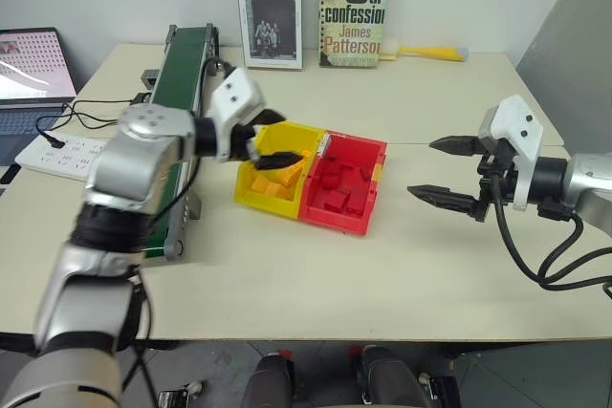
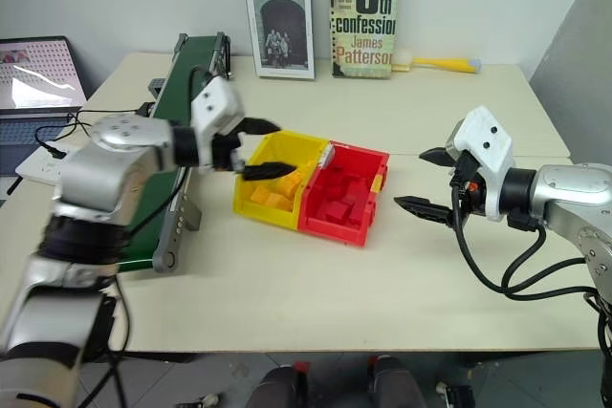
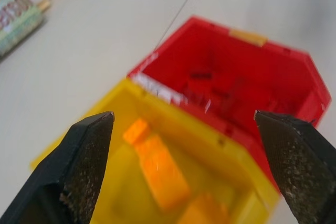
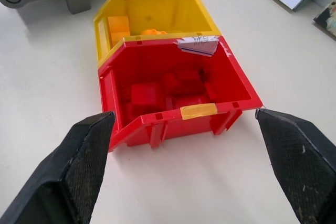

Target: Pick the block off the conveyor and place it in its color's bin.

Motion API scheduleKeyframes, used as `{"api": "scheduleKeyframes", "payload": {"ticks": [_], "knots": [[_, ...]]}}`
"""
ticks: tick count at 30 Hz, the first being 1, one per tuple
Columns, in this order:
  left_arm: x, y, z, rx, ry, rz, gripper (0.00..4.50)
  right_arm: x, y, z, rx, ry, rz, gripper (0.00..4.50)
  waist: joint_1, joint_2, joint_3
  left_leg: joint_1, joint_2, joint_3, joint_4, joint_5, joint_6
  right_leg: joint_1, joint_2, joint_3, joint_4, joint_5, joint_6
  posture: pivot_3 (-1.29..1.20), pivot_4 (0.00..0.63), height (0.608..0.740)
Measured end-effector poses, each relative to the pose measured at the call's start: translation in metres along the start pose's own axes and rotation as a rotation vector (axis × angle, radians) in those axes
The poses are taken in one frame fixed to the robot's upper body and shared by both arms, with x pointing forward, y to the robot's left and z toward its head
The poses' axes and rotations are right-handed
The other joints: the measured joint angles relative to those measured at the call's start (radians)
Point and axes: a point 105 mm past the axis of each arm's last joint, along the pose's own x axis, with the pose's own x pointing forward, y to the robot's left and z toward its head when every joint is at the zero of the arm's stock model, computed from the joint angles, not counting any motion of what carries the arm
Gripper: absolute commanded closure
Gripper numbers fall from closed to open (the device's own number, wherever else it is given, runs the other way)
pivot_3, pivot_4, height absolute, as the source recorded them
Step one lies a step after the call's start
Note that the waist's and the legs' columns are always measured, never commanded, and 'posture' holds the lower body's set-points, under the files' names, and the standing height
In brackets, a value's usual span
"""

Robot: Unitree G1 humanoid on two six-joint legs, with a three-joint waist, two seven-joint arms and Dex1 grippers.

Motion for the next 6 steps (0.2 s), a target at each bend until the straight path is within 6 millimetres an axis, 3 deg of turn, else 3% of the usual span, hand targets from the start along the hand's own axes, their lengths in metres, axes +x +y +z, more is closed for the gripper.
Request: {"api": "scheduleKeyframes", "payload": {"ticks": [6], "knots": [[-0.032, -0.002, -0.01, -0.047, 0.032, 0.088, 0.04, 0.012, -0.002, -0.007, -0.005, -0.008, 0.039, 0.0, 0.013, -0.001, 0.0, -0.002, -0.001, 0.0, 0.0, 0.0, 0.0, 0.001, -0.001, -0.003, -0.001, 0.0, 0.0, 0.0, 0.15, 0.74]]}}
